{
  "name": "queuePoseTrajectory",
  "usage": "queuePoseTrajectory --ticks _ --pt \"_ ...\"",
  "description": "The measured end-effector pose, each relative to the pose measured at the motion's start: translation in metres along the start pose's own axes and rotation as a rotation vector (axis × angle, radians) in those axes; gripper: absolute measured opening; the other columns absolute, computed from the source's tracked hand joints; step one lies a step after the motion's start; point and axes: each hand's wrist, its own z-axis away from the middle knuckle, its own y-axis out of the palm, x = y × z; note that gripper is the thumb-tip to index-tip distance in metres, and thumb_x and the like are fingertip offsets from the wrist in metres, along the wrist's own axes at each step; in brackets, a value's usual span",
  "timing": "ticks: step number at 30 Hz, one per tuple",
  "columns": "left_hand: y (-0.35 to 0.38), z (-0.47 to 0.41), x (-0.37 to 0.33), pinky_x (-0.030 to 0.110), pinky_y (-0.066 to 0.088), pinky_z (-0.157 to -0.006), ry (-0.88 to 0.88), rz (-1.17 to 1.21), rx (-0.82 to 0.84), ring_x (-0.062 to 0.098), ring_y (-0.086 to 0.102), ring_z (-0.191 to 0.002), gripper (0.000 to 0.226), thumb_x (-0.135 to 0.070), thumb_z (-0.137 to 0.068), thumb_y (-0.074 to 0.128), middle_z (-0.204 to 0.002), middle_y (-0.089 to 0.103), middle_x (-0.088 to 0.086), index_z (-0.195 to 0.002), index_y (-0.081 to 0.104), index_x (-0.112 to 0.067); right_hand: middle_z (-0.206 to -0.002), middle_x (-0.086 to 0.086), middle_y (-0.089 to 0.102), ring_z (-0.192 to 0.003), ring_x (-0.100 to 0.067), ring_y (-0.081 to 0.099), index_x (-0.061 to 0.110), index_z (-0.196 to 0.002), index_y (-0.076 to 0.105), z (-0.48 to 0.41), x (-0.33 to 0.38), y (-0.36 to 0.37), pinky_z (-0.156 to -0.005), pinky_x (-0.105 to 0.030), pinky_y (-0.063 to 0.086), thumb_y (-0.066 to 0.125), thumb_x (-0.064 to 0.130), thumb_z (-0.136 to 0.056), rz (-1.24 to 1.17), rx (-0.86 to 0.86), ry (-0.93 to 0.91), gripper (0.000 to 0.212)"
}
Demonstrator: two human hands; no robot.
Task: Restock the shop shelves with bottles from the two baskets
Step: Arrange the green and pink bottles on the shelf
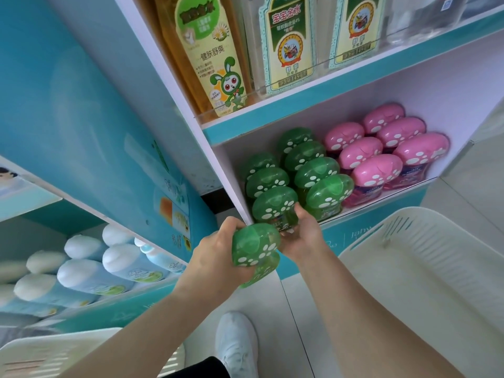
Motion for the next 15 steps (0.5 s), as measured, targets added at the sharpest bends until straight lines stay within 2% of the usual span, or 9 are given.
queuePoseTrajectory --ticks 5,8,15 --pt "-0.0002 -0.0001 -0.0003 0.028 0.052 -0.071 0.002 -0.007 0.002 0.011 0.06 -0.078 0.052 -0.029 -0.067 0.078 -0.087 0.063 -0.009 -0.105 0.043 -0.033 -0.116 -0.02 0.057 -0.101 -0.036 0.059 0.006 -0.11 0.059 0.0029 -0.0002 -0.0003 -0.079 -0.052 0.05 0.054 0.035 -0.093 0.0 0.013 -0.009 0.034" --pt "-0.0005 -0.0006 -0.0005 0.026 0.052 -0.072 -0.001 -0.007 0.012 0.011 0.06 -0.079 0.051 -0.028 -0.068 0.078 -0.089 0.063 -0.008 -0.105 0.042 -0.034 -0.114 -0.02 0.058 -0.101 -0.036 0.059 0.006 -0.102 0.059 0.0049 0.0006 -0.0009 -0.079 -0.052 0.05 0.052 0.035 -0.094 0.012 0.019 -0.007 0.031" --pt "-0.001 -0.0022 -0.0056 0.028 0.052 -0.072 0.016 0.007 0.015 0.012 0.059 -0.079 0.05 -0.028 -0.068 0.078 -0.09 0.063 -0.008 -0.103 0.043 -0.033 -0.118 -0.02 0.059 -0.099 -0.035 0.062 0.007 -0.118 0.056 0.0023 0.0044 0.0017 -0.077 -0.049 0.054 0.051 0.034 -0.095 0.087 -0.058 0.035 0.035"
